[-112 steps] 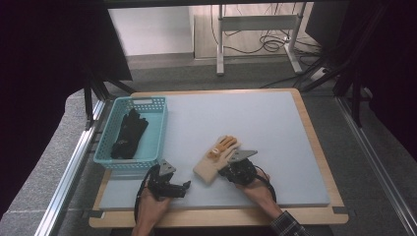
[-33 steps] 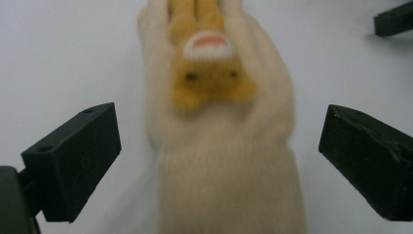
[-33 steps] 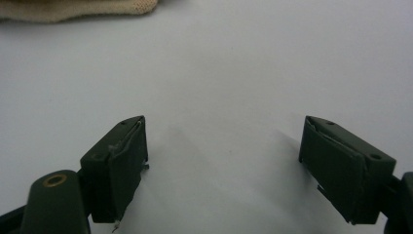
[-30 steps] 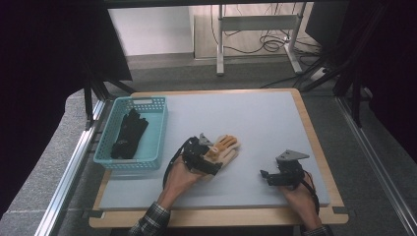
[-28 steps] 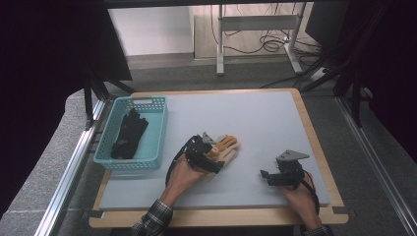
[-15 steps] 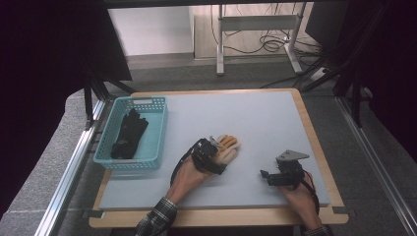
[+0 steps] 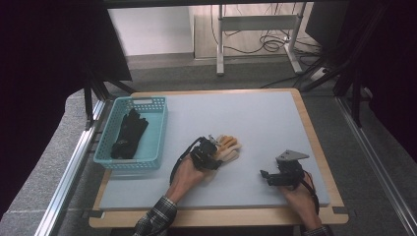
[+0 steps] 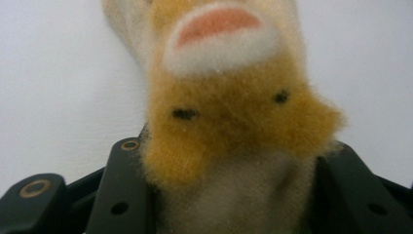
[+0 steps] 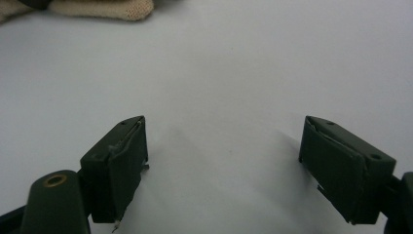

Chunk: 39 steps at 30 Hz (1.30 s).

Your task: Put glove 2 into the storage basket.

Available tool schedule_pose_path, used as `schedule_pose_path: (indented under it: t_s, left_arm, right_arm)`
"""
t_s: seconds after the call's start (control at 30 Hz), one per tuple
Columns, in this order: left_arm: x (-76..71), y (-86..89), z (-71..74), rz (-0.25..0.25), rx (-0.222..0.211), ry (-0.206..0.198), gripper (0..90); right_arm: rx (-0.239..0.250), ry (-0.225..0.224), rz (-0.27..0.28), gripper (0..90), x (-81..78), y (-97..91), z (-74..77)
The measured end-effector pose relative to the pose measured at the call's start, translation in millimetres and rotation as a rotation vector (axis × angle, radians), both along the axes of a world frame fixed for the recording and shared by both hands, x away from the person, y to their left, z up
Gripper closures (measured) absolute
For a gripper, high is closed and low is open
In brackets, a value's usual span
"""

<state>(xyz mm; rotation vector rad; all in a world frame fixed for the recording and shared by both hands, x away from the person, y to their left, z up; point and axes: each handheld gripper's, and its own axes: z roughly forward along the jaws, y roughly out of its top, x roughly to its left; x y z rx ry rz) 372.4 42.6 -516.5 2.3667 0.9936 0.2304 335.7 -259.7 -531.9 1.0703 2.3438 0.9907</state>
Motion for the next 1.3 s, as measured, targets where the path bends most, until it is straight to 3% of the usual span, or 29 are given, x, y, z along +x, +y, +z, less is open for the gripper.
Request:
schedule_pose_path:
  t_s: [0.17,0.57,0.93,1.3]
  left_arm:
    - [3.3,4.7,4.2,0.016,-0.04,0.002,55.5]
    - [9.6,23.0,31.5,0.077,-0.051,-0.051,55.9]
    - [18.6,60.9,69.3,0.166,-0.066,-0.099,55.6]
    - [26.7,92.2,84.7,0.251,-0.056,-0.114,55.4]
  right_arm:
    - [0.0,0.0,-0.001,17.4,0.0,0.0,0.0]
    - [0.0,0.0,0.0,17.4,0.0,-0.1,0.0]
    - [0.0,-0.001,0.0,17.4,0.0,-0.1,0.0]
    - [0.0,0.0,0.0,17.4,0.0,-0.2,0.1]
